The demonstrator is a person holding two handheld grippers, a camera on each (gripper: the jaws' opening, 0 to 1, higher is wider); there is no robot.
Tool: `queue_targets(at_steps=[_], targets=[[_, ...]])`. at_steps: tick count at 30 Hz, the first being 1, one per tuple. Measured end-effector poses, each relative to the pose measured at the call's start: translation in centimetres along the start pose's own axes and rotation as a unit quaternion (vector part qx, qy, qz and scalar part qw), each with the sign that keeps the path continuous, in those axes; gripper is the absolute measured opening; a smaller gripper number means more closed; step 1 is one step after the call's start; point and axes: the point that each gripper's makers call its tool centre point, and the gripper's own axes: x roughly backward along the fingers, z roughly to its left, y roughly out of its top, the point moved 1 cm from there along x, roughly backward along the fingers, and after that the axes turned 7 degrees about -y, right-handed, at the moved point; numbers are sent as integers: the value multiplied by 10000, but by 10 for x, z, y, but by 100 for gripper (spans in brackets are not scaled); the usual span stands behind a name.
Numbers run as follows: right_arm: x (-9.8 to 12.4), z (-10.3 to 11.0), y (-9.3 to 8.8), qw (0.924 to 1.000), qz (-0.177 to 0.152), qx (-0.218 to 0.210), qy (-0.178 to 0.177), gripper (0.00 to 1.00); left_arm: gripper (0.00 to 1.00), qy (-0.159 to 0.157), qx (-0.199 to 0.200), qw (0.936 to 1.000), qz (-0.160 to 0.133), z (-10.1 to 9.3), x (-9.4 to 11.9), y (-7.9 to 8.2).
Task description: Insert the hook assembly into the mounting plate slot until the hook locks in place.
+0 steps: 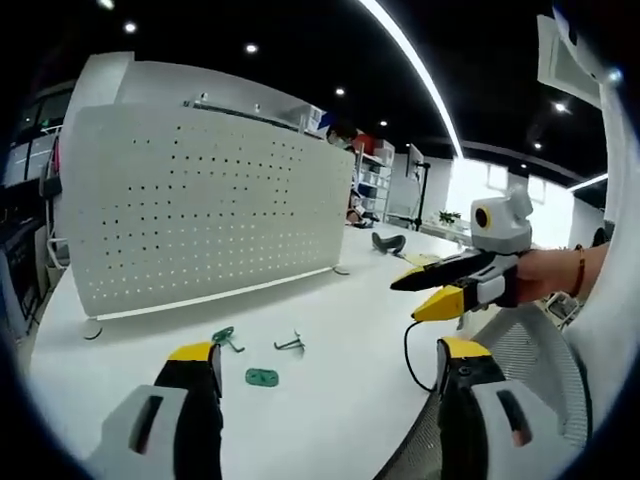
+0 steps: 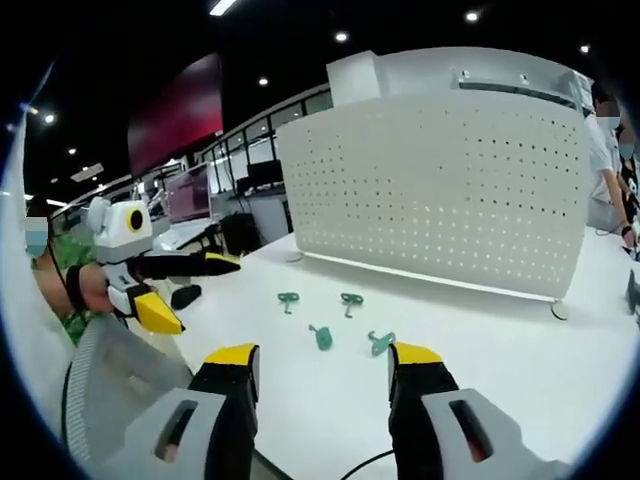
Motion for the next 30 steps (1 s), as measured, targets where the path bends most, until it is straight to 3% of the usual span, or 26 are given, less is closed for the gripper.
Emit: queue_targets(at_steps=[16, 30], targets=[[-20, 6, -1, 9990, 246, 286, 252, 51, 87, -80, 39, 9997, 227, 9, -7, -11], [-13, 0, -6, 9995, 222, 195, 125, 51, 79, -311, -527, 9960, 652, 15, -24, -15]])
